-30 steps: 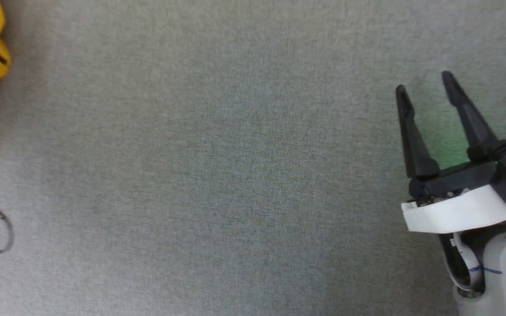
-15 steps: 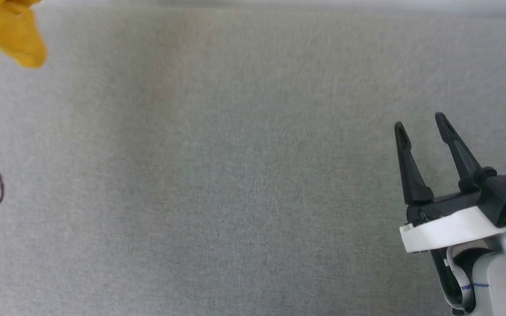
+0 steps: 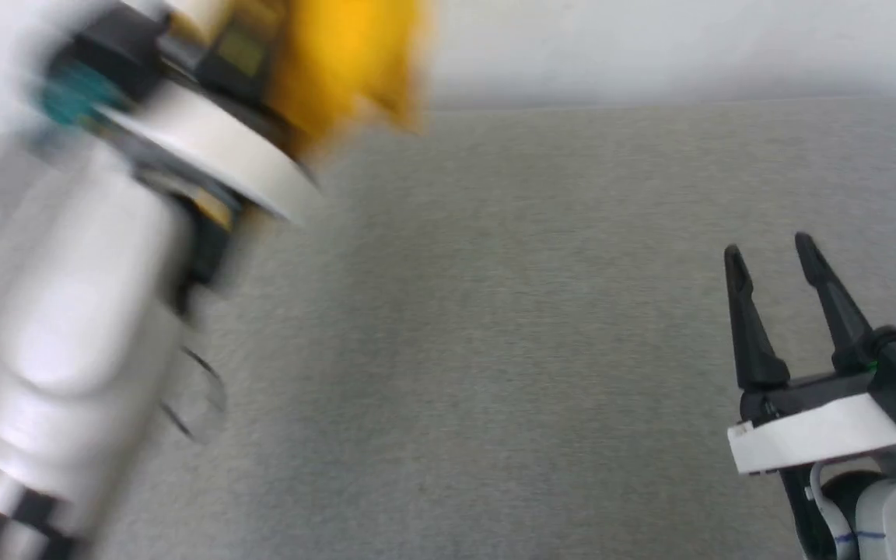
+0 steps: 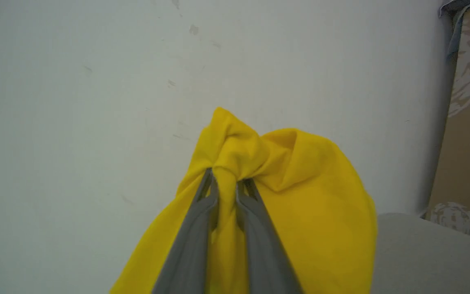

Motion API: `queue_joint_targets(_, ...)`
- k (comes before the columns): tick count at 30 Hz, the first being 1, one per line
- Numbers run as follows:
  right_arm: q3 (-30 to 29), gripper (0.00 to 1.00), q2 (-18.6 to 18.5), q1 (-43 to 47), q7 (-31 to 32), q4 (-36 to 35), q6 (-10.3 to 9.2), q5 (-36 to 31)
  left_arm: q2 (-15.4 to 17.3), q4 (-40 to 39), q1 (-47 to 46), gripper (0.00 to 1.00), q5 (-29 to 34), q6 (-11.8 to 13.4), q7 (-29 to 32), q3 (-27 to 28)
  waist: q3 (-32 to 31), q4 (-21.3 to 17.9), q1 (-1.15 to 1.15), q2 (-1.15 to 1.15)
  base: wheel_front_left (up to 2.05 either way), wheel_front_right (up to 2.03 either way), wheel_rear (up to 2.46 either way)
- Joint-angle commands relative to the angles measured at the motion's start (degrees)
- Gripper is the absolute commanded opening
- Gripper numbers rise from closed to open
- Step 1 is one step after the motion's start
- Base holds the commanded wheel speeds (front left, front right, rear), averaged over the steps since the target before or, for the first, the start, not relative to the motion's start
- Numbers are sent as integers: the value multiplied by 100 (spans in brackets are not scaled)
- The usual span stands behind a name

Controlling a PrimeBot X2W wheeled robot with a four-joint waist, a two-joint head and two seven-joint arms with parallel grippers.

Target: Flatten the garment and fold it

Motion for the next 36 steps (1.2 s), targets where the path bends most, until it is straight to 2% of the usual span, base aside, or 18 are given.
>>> queue_joint_targets(1, -5, 100, 12, 88, -2, -10, -5, 42, -146, -210, 263, 0, -35, 89, 47, -130, -198, -347, 1, 0, 0, 0, 0)
queue_joint_targets(7, 22, 100, 12, 267, 38, -18, -5, 133, -690, -761, 1431, 0, -112, 293, 133, -867, -273, -615, 1, 0, 0, 0, 0)
queue_joint_targets(10, 71, 100, 12, 318, 42, -14, -5, 176, -733, -512, 2077, 0, -135, 299, 69, -1189, -263, -699, 1, 0, 0, 0, 0)
queue_joint_targets(12, 104, 100, 12, 344, 36, 9, -5, 217, -747, -273, 2526, 6, -153, 328, -26, -1365, -249, -721, 1, 0, 0, 0, 0)
queue_joint_targets(13, 116, 100, 12, 355, 32, 29, -5, 233, -776, -141, 2746, 5, -193, 347, -117, -1411, -244, -720, 1, 0, 0, 0, 0)
queue_joint_targets(15, 155, 100, 12, 385, 24, 83, -5, 268, -811, 182, 3151, 27, -318, 301, -118, -1561, -264, -708, 1, 0, 0, 0, 0)
queue_joint_targets(16, 166, 100, 12, 403, 21, 106, -5, 280, -845, 296, 3292, 35, -361, 290, -184, -1593, -283, -687, 1, 0, 0, 0, 0)
queue_joint_targets(17, 182, 100, 12, 418, 20, 116, -5, 283, -880, 392, 3416, 62, -409, 282, -206, -1627, -286, -669, 1, 0, 0, 0, 0)
queue_joint_targets(18, 180, 100, 12, 431, 16, 116, -5, 288, -918, 454, 3487, 100, -436, 279, -249, -1644, -287, -633, 1, 0, 0, 0, 0)
queue_joint_targets(21, 162, 100, 12, 462, 24, 107, -5, 270, -1065, 409, 3556, 100, -410, 313, -540, -1590, -302, -510, 1, 0, 0, 0, 0)
queue_joint_targets(24, 159, 100, 12, 464, 38, 89, -5, 243, -1217, 175, 3529, 100, -302, 420, -761, -1254, -311, -394, 1, 0, 0, 0, 0)
queue_joint_targets(31, 125, 100, 12, 484, 64, 77, -5, 221, -1526, -474, 3743, 100, 305, 696, -800, -40, -361, -204, 1, 0, 0, 0, 0)
queue_joint_targets(36, 101, 100, 13, 523, 83, 89, -5, 223, -1466, -672, 3973, 100, 650, 829, -801, 791, -391, -142, 1, 0, 0, 0, 0)
